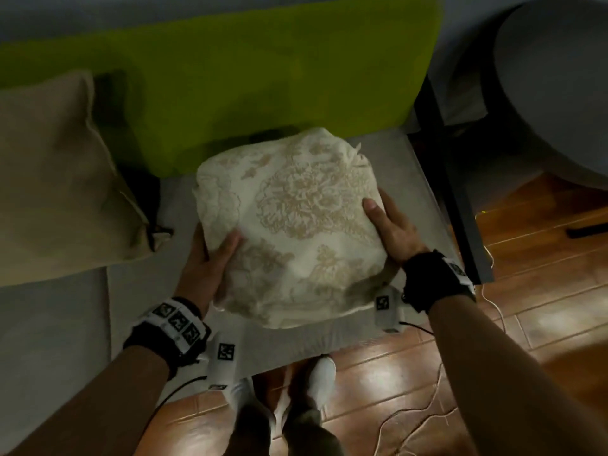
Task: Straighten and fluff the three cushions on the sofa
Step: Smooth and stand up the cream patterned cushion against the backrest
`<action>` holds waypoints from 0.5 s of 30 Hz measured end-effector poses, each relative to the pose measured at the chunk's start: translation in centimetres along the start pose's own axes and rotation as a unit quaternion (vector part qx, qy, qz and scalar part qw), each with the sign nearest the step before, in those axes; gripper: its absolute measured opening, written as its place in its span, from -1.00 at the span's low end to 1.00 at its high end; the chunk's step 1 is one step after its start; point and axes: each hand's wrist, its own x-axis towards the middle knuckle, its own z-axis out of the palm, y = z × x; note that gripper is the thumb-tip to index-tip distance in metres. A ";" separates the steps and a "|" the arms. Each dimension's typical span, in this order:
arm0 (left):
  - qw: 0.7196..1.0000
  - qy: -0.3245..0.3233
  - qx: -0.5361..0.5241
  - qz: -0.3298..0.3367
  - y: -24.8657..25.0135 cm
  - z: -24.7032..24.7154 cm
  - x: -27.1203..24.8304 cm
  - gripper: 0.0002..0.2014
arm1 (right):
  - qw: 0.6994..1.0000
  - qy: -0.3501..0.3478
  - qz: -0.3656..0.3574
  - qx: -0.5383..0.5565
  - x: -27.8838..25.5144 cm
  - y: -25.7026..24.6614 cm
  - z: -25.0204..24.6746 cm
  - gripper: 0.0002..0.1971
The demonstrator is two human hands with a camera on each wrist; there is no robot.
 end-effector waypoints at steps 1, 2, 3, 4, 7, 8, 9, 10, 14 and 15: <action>1.000 0.004 0.008 0.000 -0.1 0.3 0.1 -0.25 | 1.000 -0.002 0.004 -0.008 0.4 0.2 -0.3 -0.12; 1.000 0.004 0.014 -0.003 -0.7 0.5 0.3 -0.21 | 1.000 -0.009 0.010 -0.012 0.7 0.8 -0.5 -0.10; 1.000 0.010 0.016 -0.018 -1.0 0.6 0.5 -0.18 | 1.000 -0.012 0.017 -0.018 0.9 1.6 -0.5 -0.09; 0.999 0.012 0.025 -0.029 -1.5 0.5 0.7 -0.14 | 0.999 -0.012 0.024 -0.020 0.8 2.2 -0.1 -0.11; 0.995 -0.007 0.090 -0.043 -2.5 0.0 0.8 -0.05 | 0.996 0.003 0.063 -0.056 0.3 3.6 1.0 -0.24; 0.993 -0.013 0.111 -0.044 -2.7 0.0 0.7 -0.05 | 0.995 0.010 0.073 -0.062 0.1 4.0 1.1 -0.25; 0.991 -0.011 0.126 -0.047 -2.6 -0.1 0.5 -0.09 | 0.995 0.015 0.077 -0.066 -0.2 4.1 1.2 -0.23; 0.989 -0.003 0.139 -0.056 -2.9 -0.6 0.4 -0.14 | 0.995 0.017 0.074 -0.064 -0.6 4.3 1.1 -0.20; 0.986 0.072 0.110 -0.107 -6.1 -4.3 -0.6 -0.29 | 0.988 0.086 0.036 -0.121 -3.4 4.6 0.0 -0.36; 0.983 0.084 0.121 -0.110 -7.8 -5.4 -0.8 -0.51 | 0.985 0.129 0.021 -0.113 -4.5 4.8 -0.3 -0.45</action>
